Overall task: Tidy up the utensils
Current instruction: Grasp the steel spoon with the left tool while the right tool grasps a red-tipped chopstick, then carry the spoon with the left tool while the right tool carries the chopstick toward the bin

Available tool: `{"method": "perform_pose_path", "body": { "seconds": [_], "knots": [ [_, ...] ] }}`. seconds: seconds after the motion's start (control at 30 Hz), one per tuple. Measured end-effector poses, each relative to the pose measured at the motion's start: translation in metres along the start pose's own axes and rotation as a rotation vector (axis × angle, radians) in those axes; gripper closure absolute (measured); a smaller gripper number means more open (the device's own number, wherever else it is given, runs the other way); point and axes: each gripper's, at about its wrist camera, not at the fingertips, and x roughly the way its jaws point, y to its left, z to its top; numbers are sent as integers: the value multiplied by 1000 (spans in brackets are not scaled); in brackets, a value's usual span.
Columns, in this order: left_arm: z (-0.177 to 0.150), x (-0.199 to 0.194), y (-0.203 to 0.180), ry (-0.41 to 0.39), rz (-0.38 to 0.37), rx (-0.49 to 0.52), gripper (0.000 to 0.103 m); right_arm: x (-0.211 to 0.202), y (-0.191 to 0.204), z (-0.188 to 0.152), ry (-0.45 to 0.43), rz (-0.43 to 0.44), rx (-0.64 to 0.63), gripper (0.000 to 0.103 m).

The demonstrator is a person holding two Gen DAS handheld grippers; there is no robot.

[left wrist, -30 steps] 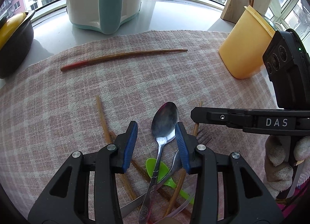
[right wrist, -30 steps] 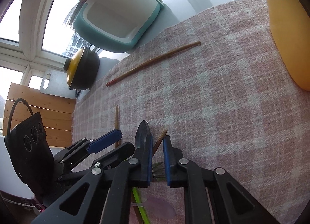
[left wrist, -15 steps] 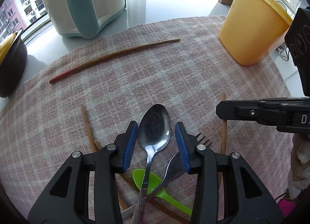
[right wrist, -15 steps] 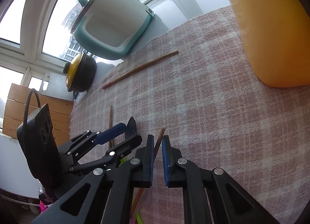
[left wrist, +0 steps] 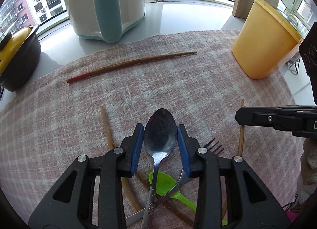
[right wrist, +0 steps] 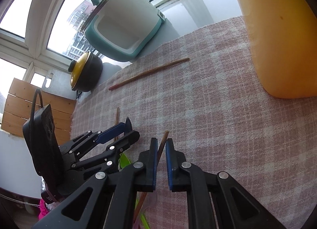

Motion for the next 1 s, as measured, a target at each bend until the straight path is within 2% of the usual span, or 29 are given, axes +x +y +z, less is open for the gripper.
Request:
{"method": "perform_pose_path", "body": {
  "seconds": [0.47,0.77,1.0],
  "knots": [
    [-21,-70,10,-155,-1,-47,69,-46,46,-4,-82,-30,-187,99],
    [-29,-100,3,-213,6,-48,69,-72,73,-19,-119,-52,-306,99],
    [-33,-122,-4,-258,9,-53,69,-91,80,-27,-143,-49,-337,99]
  ]
}}
